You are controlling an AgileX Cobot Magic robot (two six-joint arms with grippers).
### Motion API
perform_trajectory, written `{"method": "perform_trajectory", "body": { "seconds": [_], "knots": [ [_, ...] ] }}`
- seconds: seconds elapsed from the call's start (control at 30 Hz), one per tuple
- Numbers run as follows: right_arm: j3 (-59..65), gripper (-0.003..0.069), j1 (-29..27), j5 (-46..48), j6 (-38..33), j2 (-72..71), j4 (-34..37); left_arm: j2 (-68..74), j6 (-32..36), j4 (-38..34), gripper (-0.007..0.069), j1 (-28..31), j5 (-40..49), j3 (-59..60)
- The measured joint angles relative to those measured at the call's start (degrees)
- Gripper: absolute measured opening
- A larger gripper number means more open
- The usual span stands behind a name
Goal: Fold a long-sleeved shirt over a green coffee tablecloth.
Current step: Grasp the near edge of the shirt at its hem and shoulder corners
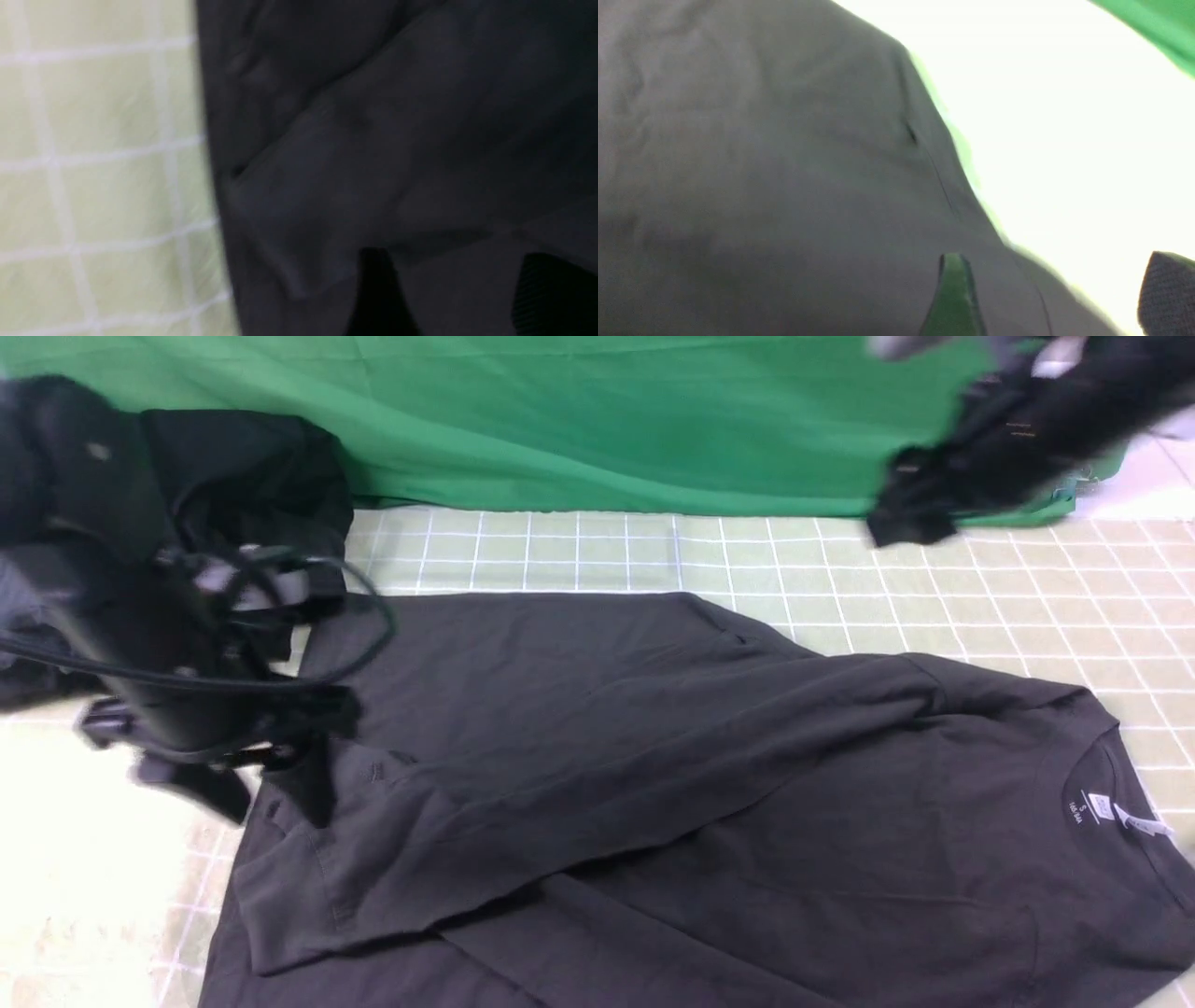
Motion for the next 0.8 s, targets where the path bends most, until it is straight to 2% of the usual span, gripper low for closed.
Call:
{"method": "perform_trajectory", "body": {
  "seconds": [0.03, 0.07, 0.1, 0.13, 0.17, 0.23, 0.37, 0.67, 0.77, 0.8],
  "knots": [
    [-3.2, 0.0484, 0.4, 0.3, -0.2, 2.6, 0.1, 0.6, -0.9, 0.4, 0.0292, -1.8, -1.1, 0.3],
    [-3.2, 0.0484, 0.5, 0.3, -0.4, 3.3, 0.1, 0.7, -1.0, 0.5, 0.0281, -2.1, -1.3, 0.3],
    [-9.6, 0.0484, 1.1, 1.2, -0.5, 9.1, 0.3, 2.5, -2.3, 1.5, 0.0188, -4.7, -2.6, 0.5],
    [-9.6, 0.0484, 1.1, 1.2, -0.5, 9.7, 0.3, 2.7, -2.5, 1.6, 0.0165, -5.0, -2.8, 0.6],
    [-13.8, 0.0484, 1.4, 1.9, -0.5, 14.5, 0.3, 4.6, -3.7, 2.5, 0.0077, -6.1, -4.2, 0.8],
    [-20.0, 0.0484, 1.5, 2.8, -0.6, 20.1, 0.3, 6.9, -4.5, 2.8, 0.0021, -6.5, -5.8, 0.9],
    [-25.9, 0.0484, 2.0, 3.7, -0.6, 28.1, 0.3, 10.2, -5.2, 2.8, -0.0005, -6.5, -8.7, 0.9],
    [-27.6, 0.0463, 4.7, 3.2, -1.6, 32.9, 0.3, 13.2, -5.2, 2.8, -0.0007, -6.5, -10.2, 1.0],
    [-27.8, 0.0353, 4.9, 2.6, -1.7, 33.9, -0.3, 13.3, -5.2, 2.8, -0.0007, -6.5, -10.3, 1.0],
    [-27.8, 0.0347, 4.9, 2.5, -1.7, 34.0, -0.3, 13.3, -5.2, 2.8, -0.0007, -6.5, -10.3, 1.0]
  ]
}}
